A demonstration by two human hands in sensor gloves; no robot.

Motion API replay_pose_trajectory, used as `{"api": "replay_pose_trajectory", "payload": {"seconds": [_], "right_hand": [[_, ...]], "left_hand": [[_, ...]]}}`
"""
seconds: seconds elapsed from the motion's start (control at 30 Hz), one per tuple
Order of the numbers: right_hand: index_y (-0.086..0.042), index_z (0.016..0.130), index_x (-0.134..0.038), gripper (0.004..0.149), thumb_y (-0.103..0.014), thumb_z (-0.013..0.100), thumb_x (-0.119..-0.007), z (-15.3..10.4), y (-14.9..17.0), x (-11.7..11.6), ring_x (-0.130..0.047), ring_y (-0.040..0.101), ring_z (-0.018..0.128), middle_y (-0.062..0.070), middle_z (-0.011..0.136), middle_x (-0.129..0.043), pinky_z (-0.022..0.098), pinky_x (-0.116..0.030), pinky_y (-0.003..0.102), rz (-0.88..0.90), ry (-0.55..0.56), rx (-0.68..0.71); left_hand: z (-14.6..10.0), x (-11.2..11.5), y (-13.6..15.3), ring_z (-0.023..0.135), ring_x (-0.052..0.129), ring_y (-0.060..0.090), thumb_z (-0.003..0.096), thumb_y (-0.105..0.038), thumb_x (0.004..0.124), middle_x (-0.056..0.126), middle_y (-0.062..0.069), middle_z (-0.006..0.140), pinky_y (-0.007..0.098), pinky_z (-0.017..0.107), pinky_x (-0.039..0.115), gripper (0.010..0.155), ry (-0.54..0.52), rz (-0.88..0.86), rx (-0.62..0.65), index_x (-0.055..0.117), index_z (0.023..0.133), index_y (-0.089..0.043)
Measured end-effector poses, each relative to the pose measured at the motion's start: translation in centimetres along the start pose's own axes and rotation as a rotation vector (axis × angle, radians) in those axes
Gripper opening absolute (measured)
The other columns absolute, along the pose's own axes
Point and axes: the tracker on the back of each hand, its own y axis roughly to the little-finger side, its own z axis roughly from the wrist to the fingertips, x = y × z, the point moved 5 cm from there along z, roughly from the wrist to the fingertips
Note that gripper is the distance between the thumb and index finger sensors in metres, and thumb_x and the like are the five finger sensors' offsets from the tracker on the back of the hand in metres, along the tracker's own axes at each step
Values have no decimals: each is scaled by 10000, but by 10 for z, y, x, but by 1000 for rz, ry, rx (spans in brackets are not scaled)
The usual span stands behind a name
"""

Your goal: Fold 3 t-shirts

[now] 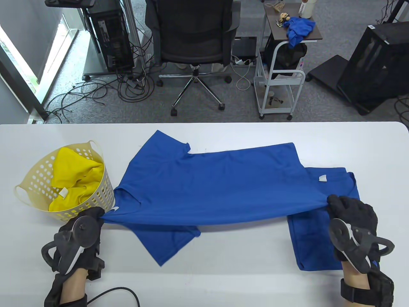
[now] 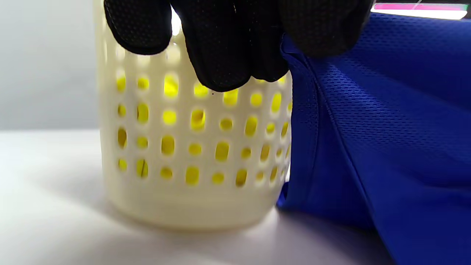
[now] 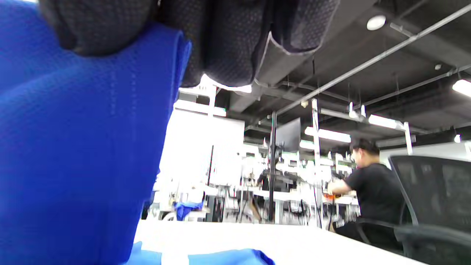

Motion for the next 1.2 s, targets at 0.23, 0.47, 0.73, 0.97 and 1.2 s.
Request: {"api": "replay_pose_trajectory", "payload": {"seconds": [0.23,0.47,0.73,0.97,1.2], "right_hand": [[-418,757,-819,403,-478,359,-791,-28,-3,-102,-828,345,852,18,923,-838,641,-651,569,-101,-926,174],[-320,930,-691,634,-558,348,-770,-24,-11,-93,-792,382,865,62,959,-791,635,-636,587,-44,-792,185],[-320,994,-554,734,-555,341,-796,-37,-25,-112,-770,373,879,77,1016,-708,639,-634,578,-201,-888,251],[-314,989,-581,723,-552,341,-796,-27,-25,-94,-754,387,895,82,1029,-697,652,-615,595,-89,-771,242],[-313,989,-591,706,-546,353,-793,-22,-22,-97,-739,399,909,84,1036,-693,663,-599,608,-39,-762,211]], "left_hand": [[-5,76,3,892,851,141,419,-509,738,802,-125,988,482,726,691,424,638,264,-52,785,838,-474],[-7,102,-1,958,761,175,365,-630,723,656,-73,1086,498,751,639,652,704,283,-39,612,980,-443],[-5,113,1,986,673,169,367,-591,751,503,-60,1125,499,768,606,792,745,377,-65,392,1055,-431],[4,106,1,979,705,168,419,-545,727,555,-65,1112,491,763,621,709,694,354,-37,428,1050,-424],[1,83,-39,955,743,174,417,-585,712,612,-65,1094,473,734,660,685,529,266,114,482,1042,-424]]}}
